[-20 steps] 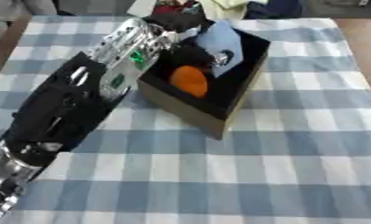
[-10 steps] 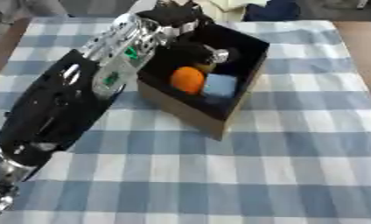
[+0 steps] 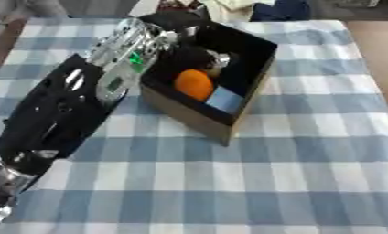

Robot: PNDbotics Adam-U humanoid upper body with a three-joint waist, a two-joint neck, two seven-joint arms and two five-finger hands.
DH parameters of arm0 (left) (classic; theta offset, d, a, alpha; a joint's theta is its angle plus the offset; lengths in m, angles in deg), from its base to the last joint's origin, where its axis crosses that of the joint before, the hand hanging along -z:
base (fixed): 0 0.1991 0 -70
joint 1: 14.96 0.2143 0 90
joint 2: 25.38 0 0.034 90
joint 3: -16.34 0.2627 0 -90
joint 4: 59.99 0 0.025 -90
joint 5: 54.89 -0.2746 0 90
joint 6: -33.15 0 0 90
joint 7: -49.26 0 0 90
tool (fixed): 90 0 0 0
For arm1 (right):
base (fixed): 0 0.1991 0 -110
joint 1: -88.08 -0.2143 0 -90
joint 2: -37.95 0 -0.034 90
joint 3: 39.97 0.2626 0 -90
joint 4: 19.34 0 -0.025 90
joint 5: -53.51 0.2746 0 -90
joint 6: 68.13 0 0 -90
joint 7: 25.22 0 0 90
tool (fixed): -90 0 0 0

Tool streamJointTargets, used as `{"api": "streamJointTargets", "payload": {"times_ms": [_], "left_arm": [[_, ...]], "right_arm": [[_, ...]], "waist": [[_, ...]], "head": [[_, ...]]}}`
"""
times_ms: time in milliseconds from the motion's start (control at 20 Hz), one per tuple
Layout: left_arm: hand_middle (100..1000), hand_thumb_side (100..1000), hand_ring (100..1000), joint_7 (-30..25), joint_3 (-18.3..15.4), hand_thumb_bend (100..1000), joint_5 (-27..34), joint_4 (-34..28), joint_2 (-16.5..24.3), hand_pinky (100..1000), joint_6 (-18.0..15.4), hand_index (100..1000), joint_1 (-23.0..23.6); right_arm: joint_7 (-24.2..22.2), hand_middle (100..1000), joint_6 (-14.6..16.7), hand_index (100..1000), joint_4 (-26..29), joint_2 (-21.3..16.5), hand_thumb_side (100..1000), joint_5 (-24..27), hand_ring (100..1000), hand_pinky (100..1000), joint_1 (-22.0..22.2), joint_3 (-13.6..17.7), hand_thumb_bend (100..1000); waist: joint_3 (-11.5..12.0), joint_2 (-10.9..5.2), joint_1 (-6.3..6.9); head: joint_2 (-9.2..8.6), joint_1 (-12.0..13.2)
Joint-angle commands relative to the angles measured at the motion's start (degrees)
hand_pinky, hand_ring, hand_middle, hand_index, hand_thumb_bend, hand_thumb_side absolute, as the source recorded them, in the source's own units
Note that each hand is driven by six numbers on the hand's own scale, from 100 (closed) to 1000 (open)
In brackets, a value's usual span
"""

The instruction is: Pick up objects on the table and place them in the box.

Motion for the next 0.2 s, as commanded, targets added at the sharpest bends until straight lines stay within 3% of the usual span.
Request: {"api": "streamJointTargets", "payload": {"times_ms": [50, 200], "left_arm": [[814, 1000, 870, 3.38, -3.32, 188, 3.57, -6.20, 1.05, 663, 1.14, 932, -0.87], [794, 1000, 858, 8.60, -6.92, 186, 9.17, -16.32, 2.50, 650, 3.46, 919, 0.21]], "right_arm": [[0.23, 780, -0.03, 869, 1.14, -1.18, 732, 0.31, 968, 980, -0.88, 0.36, 100], [0.50, 780, -0.03, 869, 1.41, -1.36, 727, 0.43, 968, 980, -0.64, 0.54, 100]], "waist": [[0.16, -1.26, -0.10], [0.55, -1.46, -0.11]], "head": [[0.09, -0.21], [0.31, -0.56]]}}
